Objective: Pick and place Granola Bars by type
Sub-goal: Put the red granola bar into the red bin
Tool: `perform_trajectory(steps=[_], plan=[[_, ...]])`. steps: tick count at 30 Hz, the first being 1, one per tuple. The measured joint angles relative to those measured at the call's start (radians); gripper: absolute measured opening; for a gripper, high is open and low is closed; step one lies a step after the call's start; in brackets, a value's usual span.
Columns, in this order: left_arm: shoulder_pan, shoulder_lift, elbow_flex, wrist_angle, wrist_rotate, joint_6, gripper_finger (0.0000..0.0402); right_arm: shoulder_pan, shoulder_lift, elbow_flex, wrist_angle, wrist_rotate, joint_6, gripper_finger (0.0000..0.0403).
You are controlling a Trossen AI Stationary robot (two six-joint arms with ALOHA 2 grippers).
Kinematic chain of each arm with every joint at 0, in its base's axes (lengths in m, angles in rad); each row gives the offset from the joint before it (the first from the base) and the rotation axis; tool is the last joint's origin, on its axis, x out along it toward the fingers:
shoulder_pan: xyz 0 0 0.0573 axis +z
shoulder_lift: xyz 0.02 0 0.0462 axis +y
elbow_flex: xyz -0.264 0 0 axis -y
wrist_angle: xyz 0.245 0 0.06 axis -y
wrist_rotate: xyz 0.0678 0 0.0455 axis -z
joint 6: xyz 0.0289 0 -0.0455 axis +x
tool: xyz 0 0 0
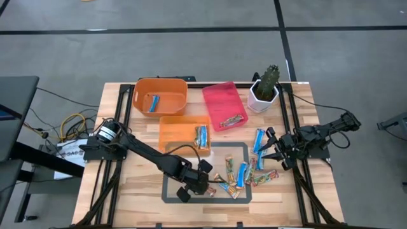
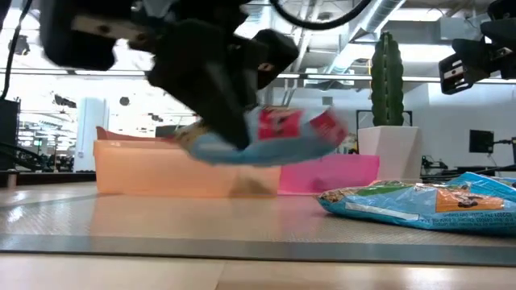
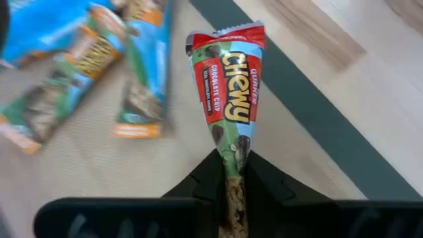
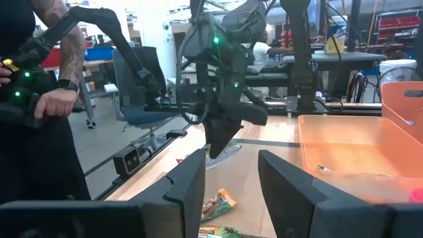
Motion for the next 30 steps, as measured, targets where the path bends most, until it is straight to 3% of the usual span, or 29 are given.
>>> perform_trajectory(steps=[8,16,30], plan=[[0.039,0.000,0.057,-0.005,-0.012,-0.005,0.0019,0.000,0.000,0.000,-0.001,0.000,0.000,0.0133],[0.088,0.000,0.123,-0.007,-0.090,-0.055,0.0014,0.000,0.000,0.000,-0.002,0.000,0.000,0.0134],[0.264,-0.001,0.325,-0.015,-0.247,-0.128,0.0015,0.000,0.000,0.000,-0.002,0.000,0.000,0.0133]])
